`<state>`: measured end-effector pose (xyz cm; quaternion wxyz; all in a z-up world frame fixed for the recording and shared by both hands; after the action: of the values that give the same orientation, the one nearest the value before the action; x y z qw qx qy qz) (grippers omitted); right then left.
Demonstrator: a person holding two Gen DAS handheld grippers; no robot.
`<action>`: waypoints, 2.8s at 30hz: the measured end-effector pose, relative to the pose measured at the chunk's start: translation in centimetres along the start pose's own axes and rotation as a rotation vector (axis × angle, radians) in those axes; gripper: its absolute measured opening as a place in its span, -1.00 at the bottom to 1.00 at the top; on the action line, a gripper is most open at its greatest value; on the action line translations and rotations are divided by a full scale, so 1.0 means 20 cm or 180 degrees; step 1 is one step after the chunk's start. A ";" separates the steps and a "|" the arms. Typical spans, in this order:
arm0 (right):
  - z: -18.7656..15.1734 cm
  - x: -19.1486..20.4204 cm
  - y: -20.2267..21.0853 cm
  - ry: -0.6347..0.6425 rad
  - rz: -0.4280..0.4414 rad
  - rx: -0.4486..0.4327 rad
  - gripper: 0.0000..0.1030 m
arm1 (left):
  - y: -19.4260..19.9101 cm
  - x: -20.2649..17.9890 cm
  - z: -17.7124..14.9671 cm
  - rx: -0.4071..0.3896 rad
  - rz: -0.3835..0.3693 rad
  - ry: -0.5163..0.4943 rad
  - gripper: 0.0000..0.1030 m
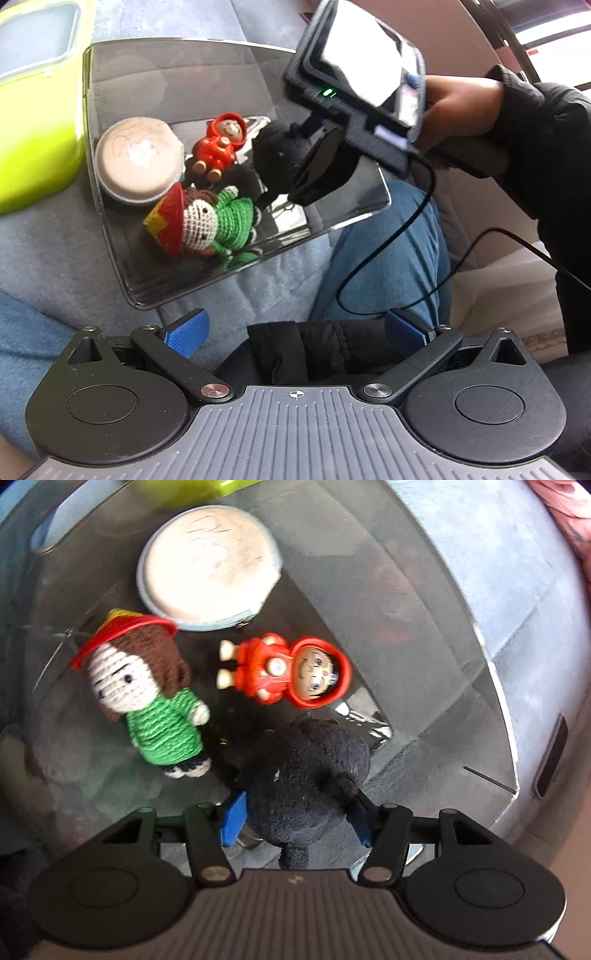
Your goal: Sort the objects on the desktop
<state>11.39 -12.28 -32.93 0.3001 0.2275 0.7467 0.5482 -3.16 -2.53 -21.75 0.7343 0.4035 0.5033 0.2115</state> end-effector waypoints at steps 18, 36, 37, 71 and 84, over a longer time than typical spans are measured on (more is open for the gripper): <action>-0.04 0.00 0.09 -0.0188 -0.0248 -0.0426 0.53 | 0.13 0.03 0.08 -0.0240 0.0161 0.0115 1.00; -0.79 -0.60 0.32 -0.2695 0.1474 -0.2379 0.36 | 0.03 0.67 0.35 -0.0640 -0.0475 0.1774 1.00; -0.81 -0.62 0.29 -0.2769 0.1526 -0.2398 0.36 | 0.00 0.67 0.36 -0.0608 -0.0503 0.1814 1.00; -0.57 -0.79 -0.10 -0.3019 0.2317 -0.2609 -0.57 | 0.06 0.72 0.76 -0.1156 0.0257 0.1276 0.08; -0.48 -0.93 -0.17 -0.3313 0.2097 -0.2816 -0.55 | 0.00 0.82 0.85 -0.1215 -0.0099 0.1476 0.20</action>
<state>17.93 -32.26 -30.31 0.4978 0.5266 0.1126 0.6799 18.87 2.83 -28.20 0.6654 0.1914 0.6148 0.3776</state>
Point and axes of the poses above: each gripper's, at about its wrist camera, not at the fingertips, and y roughly against the way its jaws point, x to its left, z to its top, the point moved 6 cm from there along -y, roughly the way its jaws point, and after that the axes turned 1 degree about z, right-handed, at the moved point
